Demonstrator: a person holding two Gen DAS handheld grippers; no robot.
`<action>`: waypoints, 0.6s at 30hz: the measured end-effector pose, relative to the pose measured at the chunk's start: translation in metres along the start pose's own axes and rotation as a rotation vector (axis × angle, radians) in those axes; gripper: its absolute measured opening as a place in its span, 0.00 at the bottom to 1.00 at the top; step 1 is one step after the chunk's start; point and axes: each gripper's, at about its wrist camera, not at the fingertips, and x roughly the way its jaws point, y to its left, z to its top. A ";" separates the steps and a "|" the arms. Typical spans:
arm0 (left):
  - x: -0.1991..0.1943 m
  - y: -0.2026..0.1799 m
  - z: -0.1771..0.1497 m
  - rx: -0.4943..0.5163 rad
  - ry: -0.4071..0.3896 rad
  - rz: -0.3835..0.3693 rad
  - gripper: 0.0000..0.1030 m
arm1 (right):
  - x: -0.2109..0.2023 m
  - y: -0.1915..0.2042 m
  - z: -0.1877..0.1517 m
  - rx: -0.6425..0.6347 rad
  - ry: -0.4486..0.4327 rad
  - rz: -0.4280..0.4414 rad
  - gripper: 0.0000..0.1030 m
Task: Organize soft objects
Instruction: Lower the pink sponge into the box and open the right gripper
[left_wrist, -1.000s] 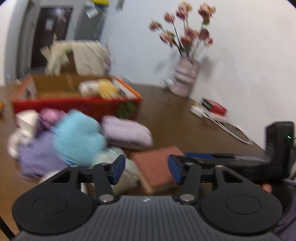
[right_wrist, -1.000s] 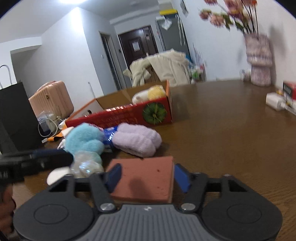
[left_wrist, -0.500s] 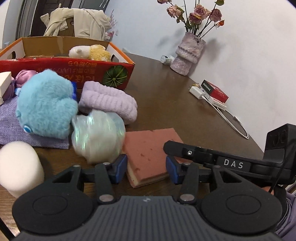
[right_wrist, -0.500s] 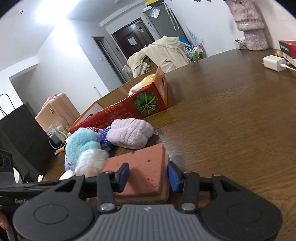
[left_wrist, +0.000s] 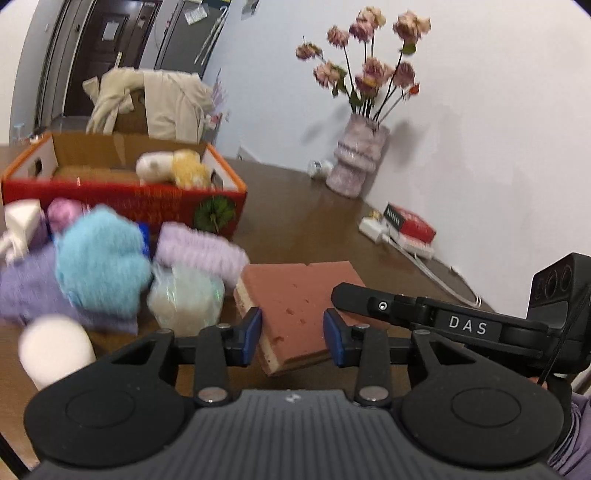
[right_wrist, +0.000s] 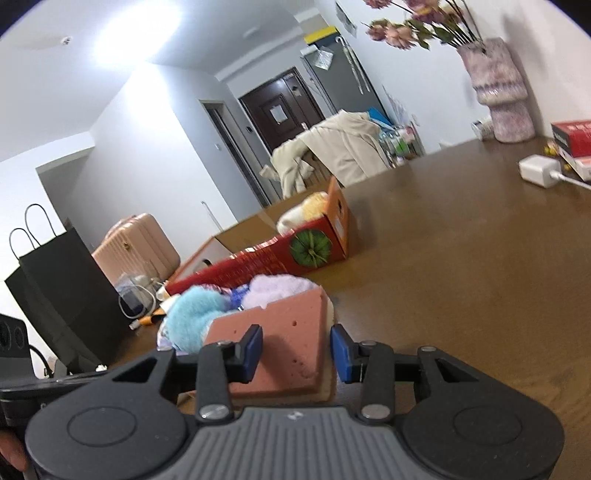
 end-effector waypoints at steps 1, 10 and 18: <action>-0.004 0.001 0.012 0.006 -0.022 0.006 0.36 | 0.001 0.006 0.008 -0.020 -0.015 0.008 0.38; 0.025 0.059 0.134 -0.009 -0.160 0.043 0.35 | 0.090 0.028 0.121 -0.058 -0.084 0.104 0.38; 0.124 0.150 0.167 -0.158 0.030 0.081 0.35 | 0.225 0.011 0.147 -0.046 0.080 -0.017 0.37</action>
